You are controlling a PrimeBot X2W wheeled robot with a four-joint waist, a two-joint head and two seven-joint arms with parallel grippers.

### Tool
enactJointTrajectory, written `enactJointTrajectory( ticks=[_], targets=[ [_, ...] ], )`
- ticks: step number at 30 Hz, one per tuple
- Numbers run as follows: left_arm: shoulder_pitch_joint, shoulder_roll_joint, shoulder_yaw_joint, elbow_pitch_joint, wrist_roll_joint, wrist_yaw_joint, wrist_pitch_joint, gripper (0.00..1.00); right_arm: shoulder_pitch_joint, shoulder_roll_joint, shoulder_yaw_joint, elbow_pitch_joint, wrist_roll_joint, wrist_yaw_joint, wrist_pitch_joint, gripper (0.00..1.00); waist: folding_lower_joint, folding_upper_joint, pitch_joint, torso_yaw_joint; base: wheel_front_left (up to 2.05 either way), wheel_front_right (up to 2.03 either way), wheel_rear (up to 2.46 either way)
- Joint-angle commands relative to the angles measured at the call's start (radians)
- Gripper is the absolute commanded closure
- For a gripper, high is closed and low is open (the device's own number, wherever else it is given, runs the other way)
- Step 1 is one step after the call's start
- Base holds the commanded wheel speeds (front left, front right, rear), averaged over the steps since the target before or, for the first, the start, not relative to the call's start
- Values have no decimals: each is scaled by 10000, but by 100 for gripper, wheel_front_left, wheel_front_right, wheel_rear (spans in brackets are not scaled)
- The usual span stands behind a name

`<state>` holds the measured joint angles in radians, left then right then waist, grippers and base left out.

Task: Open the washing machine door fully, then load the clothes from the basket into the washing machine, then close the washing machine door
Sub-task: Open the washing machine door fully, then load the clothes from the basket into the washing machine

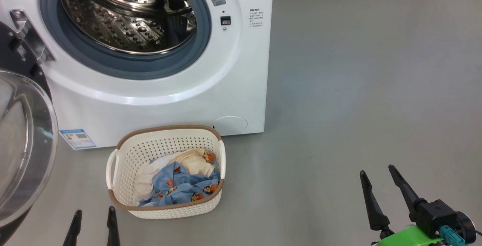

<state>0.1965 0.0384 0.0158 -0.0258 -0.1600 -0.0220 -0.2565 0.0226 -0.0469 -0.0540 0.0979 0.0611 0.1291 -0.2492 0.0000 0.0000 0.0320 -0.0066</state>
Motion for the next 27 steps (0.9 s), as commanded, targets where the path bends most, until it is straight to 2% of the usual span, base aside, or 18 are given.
enactJointTrajectory(
  ticks=[1, 27],
  targets=[
    [-254, 118, 335, -171, 13, 17, -53, 0, -153, -34, 179, -197, -100, 16, -125, 0, 0, 0, 14, 13, 0, 0, 0],
    [-477, 118, 464, 79, 49, -216, -53, 0, -218, -34, 61, -97, -116, 16, -126, 0, 0, 0, 1, 179, 10, -10, 0]
  ],
)
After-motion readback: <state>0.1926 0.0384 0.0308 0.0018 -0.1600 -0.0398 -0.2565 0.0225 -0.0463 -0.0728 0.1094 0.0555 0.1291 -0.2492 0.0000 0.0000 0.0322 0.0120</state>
